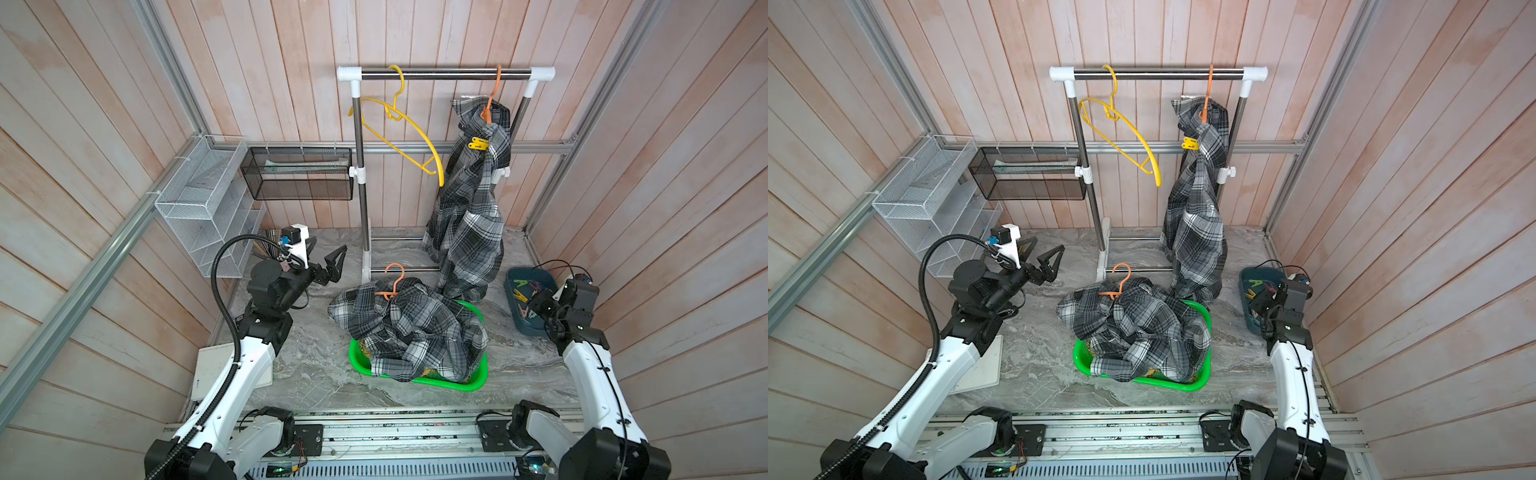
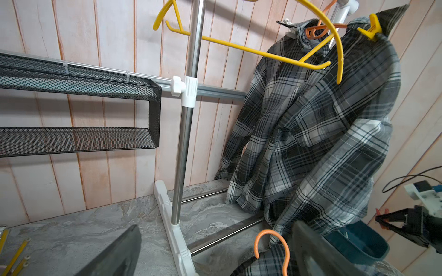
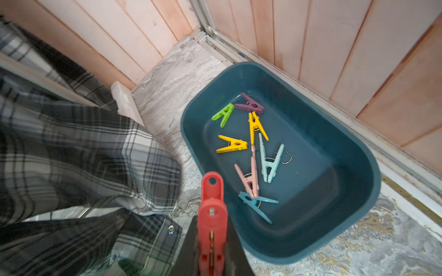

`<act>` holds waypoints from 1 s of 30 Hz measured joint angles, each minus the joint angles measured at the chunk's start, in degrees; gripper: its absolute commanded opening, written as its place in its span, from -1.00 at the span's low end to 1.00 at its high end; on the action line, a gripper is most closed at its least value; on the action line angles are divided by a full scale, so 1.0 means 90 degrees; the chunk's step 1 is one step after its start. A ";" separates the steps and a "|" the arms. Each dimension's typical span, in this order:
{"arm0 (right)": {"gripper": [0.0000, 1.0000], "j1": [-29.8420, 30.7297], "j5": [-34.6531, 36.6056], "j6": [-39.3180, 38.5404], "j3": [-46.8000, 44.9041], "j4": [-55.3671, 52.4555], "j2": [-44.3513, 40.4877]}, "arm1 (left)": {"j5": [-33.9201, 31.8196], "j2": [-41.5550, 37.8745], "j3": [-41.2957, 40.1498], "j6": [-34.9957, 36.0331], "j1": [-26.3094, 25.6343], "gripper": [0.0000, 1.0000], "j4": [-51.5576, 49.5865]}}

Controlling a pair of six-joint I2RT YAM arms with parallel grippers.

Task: Remove the clothespins securing long-sleeve shirts to the hanger
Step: Place the clamp in the storage box, then remove the long-sleeve shirt from the hanger.

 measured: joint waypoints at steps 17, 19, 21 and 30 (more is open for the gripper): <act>-0.08 -0.0435 -0.0937 0.0177 0.0464 0.0794 0.0330 | -0.0177 -0.0029 -0.0104 0.0087 0.0000 0.99 -0.0085; -0.08 -0.0007 -0.1037 0.0107 0.0554 0.0741 -0.0304 | -0.0223 -0.0022 -0.0155 0.0087 0.0000 1.00 -0.0090; -0.08 0.0646 -0.1134 -0.0017 0.0673 0.0610 -0.0954 | -0.0257 -0.0002 -0.0168 0.0087 0.0012 1.00 -0.0112; -0.09 0.3126 -0.1892 -0.0333 0.0746 0.0221 -0.2358 | -0.0352 0.0002 -0.0262 0.0090 0.0051 1.00 -0.0100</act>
